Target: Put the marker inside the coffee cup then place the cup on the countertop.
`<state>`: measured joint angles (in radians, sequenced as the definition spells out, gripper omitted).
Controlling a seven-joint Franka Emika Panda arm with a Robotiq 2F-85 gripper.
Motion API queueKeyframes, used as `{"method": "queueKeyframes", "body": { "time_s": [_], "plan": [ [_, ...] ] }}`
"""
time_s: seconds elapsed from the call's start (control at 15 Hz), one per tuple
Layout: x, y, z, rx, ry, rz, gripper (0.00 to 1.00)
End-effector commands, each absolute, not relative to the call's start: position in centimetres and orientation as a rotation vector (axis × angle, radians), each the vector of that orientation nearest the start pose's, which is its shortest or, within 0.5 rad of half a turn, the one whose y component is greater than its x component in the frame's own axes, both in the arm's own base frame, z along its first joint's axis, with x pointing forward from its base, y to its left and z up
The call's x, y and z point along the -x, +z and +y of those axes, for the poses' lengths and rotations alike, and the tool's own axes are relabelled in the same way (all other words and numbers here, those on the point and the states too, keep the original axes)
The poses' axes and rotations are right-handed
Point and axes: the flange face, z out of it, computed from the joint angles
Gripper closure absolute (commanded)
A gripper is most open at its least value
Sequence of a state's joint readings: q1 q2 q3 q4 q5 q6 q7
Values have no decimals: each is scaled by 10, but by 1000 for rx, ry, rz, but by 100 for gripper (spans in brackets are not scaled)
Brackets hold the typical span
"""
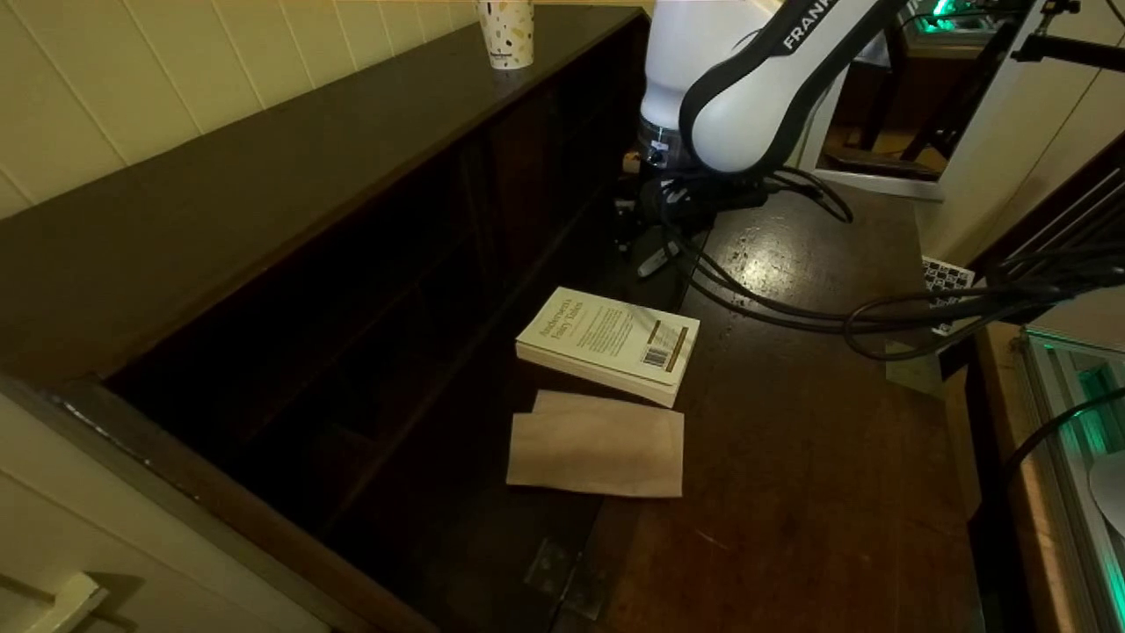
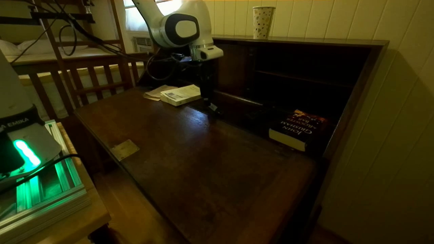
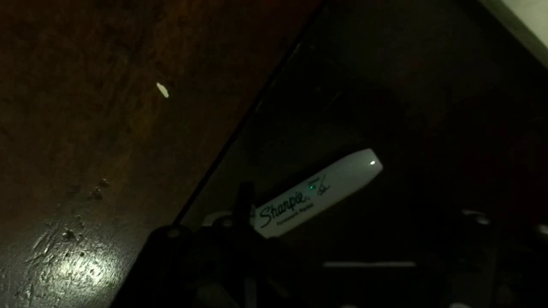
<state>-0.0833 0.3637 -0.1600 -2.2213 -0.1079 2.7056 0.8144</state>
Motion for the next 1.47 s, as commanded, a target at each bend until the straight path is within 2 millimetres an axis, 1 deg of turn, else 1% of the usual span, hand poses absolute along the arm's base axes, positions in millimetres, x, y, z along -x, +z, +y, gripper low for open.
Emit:
{"method": "queueKeyframes", "body": {
  "time_s": [0.0,0.07,0.13,0.27,0.33,0.4,0.53,0.73,0.87,1.07,1.27,1.4],
  "plan": [
    [-558,215,-134,2829,-253,1473,8],
    [-559,214,-134,2829,-253,1475,3],
    [-560,212,-134,2830,-252,1475,3],
    [-562,209,-134,2834,-253,1474,10],
    [-563,208,-133,2835,-252,1470,22],
    [-564,207,-133,2836,-253,1468,38],
    [-565,206,-132,2839,-251,1463,51],
    [-565,207,-131,2841,-249,1459,74],
    [-565,209,-132,2842,-251,1456,85],
    [-564,208,-134,2850,-246,1453,92],
    [-565,208,-133,2861,-243,1437,90],
    [-563,210,-131,2869,-239,1420,91]
  ]
}}
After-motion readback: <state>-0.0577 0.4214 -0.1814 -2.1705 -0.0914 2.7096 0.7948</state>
